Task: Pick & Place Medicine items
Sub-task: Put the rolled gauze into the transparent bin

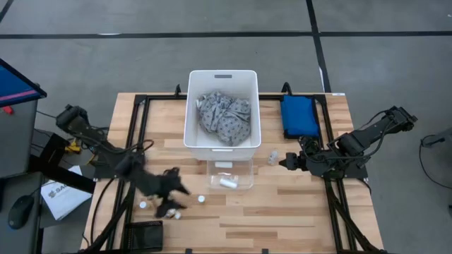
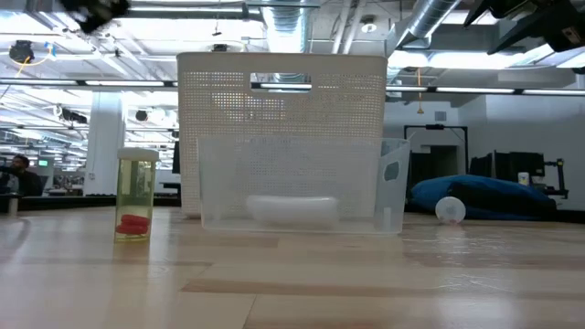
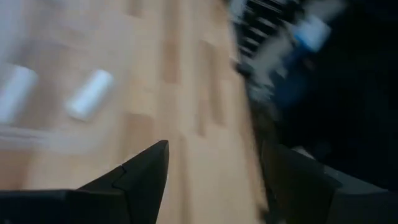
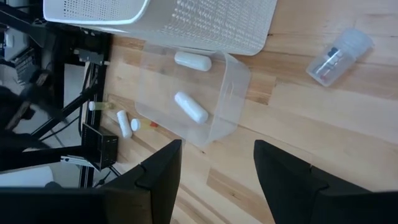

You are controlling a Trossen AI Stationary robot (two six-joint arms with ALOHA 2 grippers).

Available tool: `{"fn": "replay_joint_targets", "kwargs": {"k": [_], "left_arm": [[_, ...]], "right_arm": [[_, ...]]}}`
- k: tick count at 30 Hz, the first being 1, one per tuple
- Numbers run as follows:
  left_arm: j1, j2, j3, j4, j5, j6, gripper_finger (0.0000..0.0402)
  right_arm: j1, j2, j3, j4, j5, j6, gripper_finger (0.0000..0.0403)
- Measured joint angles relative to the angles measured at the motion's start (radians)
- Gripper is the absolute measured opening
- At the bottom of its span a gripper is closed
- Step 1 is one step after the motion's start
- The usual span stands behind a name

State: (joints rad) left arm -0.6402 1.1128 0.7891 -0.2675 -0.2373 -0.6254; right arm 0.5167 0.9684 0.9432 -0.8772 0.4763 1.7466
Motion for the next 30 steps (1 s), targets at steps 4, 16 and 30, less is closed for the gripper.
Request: {"fn": "replay_joint_targets", "kwargs": {"k": [4,16,30], "left_arm": [[-0.132,-0.010,0.000,-0.115,0.059,0.006,0.0250],[-0.205,0.239,0.000,-0.188,0.068,0.214,0.0250],[-0.206,0.495,0.000,-0.155,0.031,0.225,0.0220]], "right_arm": [[0.000,0.000,0.000,0.000,0.021,-0.003,0.0197],[-0.004,0.002,0.000,0.002,0.091,0.016,0.0197],[-0.022,0.002,0.000,0.001,0.093,0.000,0.0197]]}}
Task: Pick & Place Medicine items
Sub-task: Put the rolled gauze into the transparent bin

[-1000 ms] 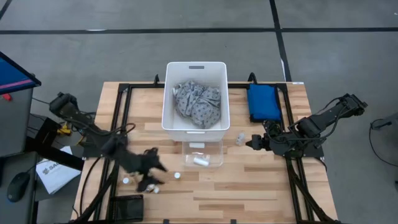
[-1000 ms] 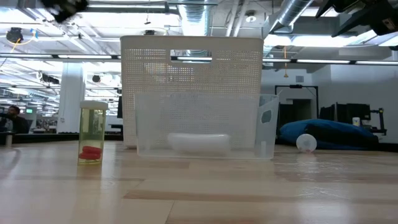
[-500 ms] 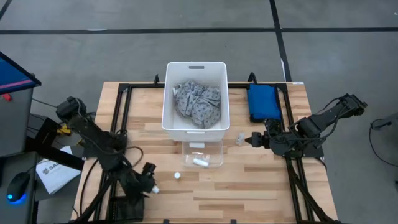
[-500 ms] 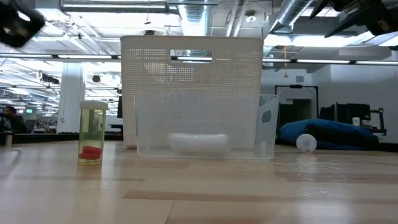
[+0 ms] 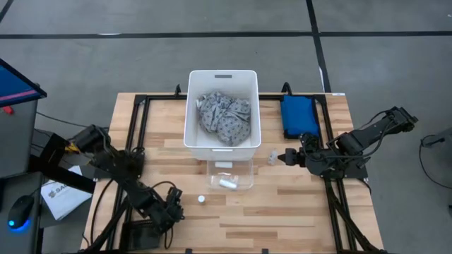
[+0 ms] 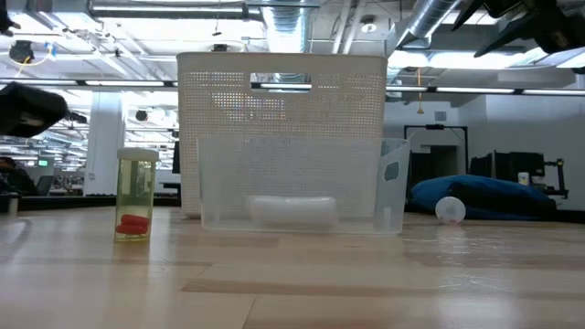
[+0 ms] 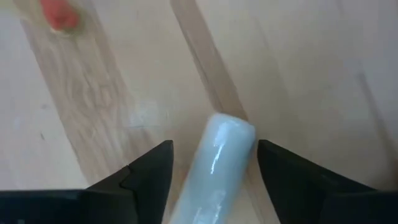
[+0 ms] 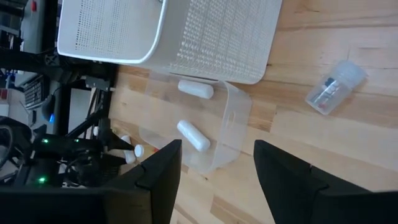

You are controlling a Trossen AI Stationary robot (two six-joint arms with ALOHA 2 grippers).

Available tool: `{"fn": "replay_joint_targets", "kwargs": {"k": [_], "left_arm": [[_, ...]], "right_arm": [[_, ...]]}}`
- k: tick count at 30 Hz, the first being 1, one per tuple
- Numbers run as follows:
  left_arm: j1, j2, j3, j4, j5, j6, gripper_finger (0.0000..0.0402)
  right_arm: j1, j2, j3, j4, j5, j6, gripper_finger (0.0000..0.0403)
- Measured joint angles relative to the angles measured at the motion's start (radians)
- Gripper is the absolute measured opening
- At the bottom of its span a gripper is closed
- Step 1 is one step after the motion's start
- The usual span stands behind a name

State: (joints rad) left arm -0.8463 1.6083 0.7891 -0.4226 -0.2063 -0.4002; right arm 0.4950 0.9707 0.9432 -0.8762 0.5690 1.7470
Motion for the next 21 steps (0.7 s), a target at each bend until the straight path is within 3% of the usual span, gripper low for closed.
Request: {"fn": "replay_joint_targets", "kwargs": {"k": [15,21], "left_arm": [[0.026,-0.093,0.000,-0.018,-0.026,-0.041,0.0044],[0.076,-0.298,0.000,-0.062,-0.138,-0.050,0.0050]], "right_arm": [[0.003,0.000,0.000,0.000,-0.002,-0.003,0.0197],[0.003,0.000,0.000,0.001,-0.001,-0.003,0.0197]]}}
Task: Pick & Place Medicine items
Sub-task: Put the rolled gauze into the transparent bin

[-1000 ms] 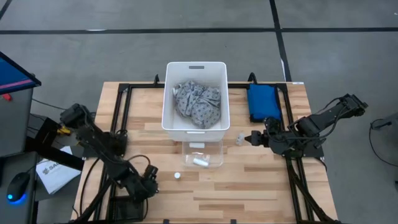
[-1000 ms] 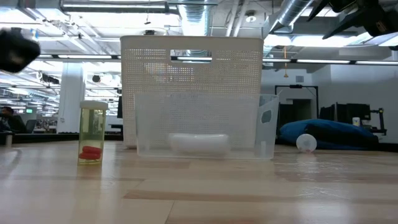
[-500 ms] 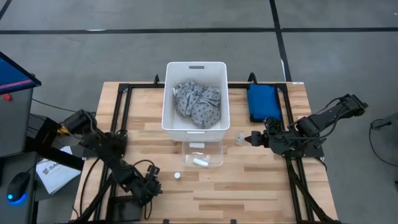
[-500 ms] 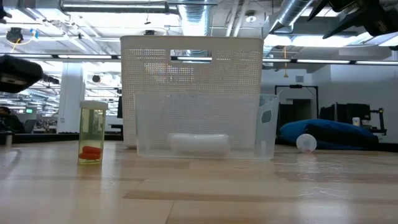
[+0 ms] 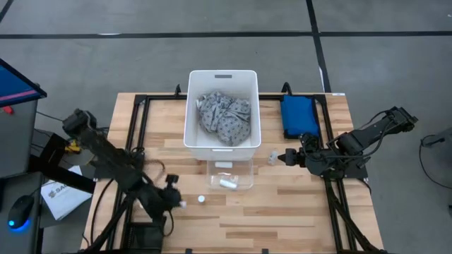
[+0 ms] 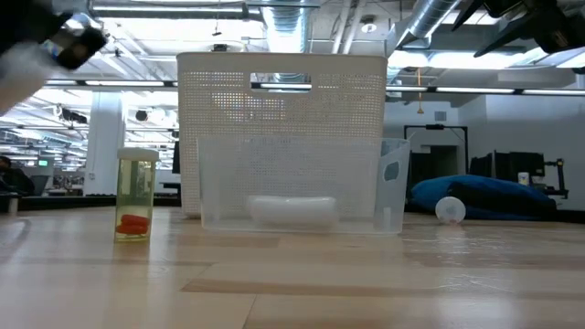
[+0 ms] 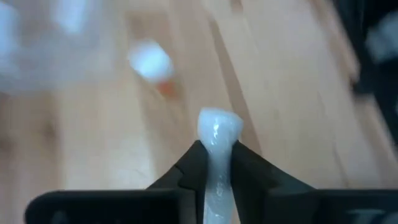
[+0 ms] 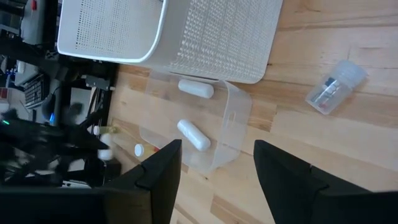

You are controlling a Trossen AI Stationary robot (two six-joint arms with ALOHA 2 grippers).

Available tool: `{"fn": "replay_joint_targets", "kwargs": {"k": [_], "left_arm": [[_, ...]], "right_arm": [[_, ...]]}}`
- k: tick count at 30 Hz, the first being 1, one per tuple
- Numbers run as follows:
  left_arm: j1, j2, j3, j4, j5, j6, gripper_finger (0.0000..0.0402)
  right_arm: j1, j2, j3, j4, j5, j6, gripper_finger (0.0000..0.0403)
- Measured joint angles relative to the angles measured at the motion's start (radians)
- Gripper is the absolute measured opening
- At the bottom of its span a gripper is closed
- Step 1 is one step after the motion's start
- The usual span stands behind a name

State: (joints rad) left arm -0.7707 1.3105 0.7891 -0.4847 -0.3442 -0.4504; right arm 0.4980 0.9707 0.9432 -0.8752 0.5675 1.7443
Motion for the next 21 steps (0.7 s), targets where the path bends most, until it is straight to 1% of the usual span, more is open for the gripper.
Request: {"fn": "replay_joint_targets", "kwargs": {"k": [2,5,7,9,12,15,18,21], "left_arm": [[0.018,-0.083,0.000,0.004,-0.049,0.017,0.0061],[0.066,-0.177,0.000,0.061,-0.099,0.087,0.0063],[0.115,-0.209,0.000,0.115,-0.119,0.149,0.0059],[0.180,-0.216,0.000,0.193,-0.128,0.217,0.0055],[0.282,-0.184,0.000,0.318,-0.128,0.251,0.0053],[0.362,-0.117,0.000,0.456,-0.128,0.204,0.0053],[0.381,-0.035,0.000,0.569,-0.126,0.179,0.0053],[0.364,0.026,0.000,0.632,-0.088,0.157,0.0053]], "right_arm": [[0.000,0.000,0.000,0.001,0.001,0.000,0.0197],[0.000,0.000,0.000,0.000,0.002,0.000,0.0197],[0.000,0.000,0.000,0.000,0.002,-0.004,0.0197],[0.000,0.000,0.000,0.000,0.006,-0.006,0.0197],[-0.002,0.000,0.000,0.000,0.007,-0.015,0.0197],[-0.001,0.000,0.000,-0.001,0.007,-0.016,0.0197],[-0.001,0.000,0.000,0.000,0.004,-0.016,0.0197],[0.007,0.000,0.000,0.000,-0.008,-0.020,0.0197]]}}
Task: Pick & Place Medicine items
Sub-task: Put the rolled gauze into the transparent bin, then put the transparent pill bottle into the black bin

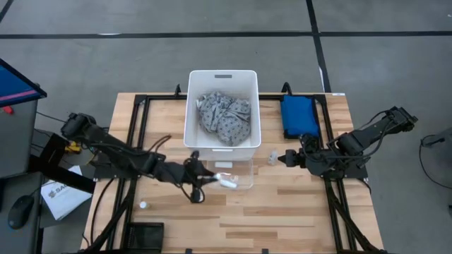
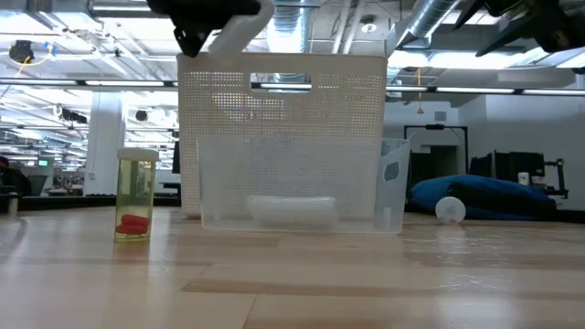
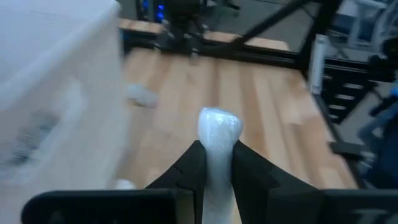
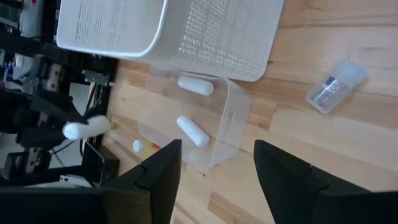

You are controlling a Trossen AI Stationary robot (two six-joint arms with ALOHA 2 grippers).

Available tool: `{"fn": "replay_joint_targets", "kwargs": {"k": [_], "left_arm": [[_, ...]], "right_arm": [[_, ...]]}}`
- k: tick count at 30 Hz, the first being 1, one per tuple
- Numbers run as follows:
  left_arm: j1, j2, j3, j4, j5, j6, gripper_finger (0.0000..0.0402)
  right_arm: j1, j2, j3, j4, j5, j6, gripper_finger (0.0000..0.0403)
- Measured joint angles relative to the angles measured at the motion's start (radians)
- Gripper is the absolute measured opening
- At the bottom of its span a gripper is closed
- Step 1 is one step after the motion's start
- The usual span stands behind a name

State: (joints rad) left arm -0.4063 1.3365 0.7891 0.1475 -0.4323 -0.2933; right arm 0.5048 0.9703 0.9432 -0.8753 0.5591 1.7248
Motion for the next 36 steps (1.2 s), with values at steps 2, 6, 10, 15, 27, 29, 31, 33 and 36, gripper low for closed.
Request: {"fn": "replay_joint_targets", "kwargs": {"k": [2,6,10,15,27,29,31,33,36], "left_arm": [[-0.006,0.022,0.000,0.038,0.017,-0.017,0.0054],[0.010,0.048,0.000,0.083,0.017,0.025,0.0062],[0.046,0.077,0.000,0.085,0.063,0.031,0.0064],[0.075,0.100,0.000,0.080,0.085,0.032,0.0075],[0.098,0.076,0.000,0.087,0.095,0.097,0.0178],[0.098,0.076,0.000,0.086,0.095,0.099,0.0184],[0.098,0.072,0.000,0.084,0.095,0.099,0.0186],[0.097,0.067,0.000,0.087,0.095,0.099,0.0184],[0.081,0.029,0.001,0.067,0.091,0.104,0.0177]], "right_arm": [[0.006,0.000,0.000,-0.001,-0.010,-0.006,0.0197],[0.019,0.000,0.000,-0.008,-0.012,-0.008,0.0197],[0.027,0.000,0.000,-0.007,-0.025,-0.008,0.0197],[0.054,0.000,0.000,-0.006,-0.031,0.000,0.0197],[0.071,0.000,0.000,-0.006,-0.028,0.007,0.0197],[0.071,0.000,0.000,-0.006,-0.027,0.005,0.0197],[0.071,0.000,0.000,-0.007,-0.026,0.003,0.0197],[0.071,0.000,0.000,-0.008,-0.018,0.005,0.0197],[0.068,0.000,0.000,-0.044,-0.011,0.059,0.0197]]}}
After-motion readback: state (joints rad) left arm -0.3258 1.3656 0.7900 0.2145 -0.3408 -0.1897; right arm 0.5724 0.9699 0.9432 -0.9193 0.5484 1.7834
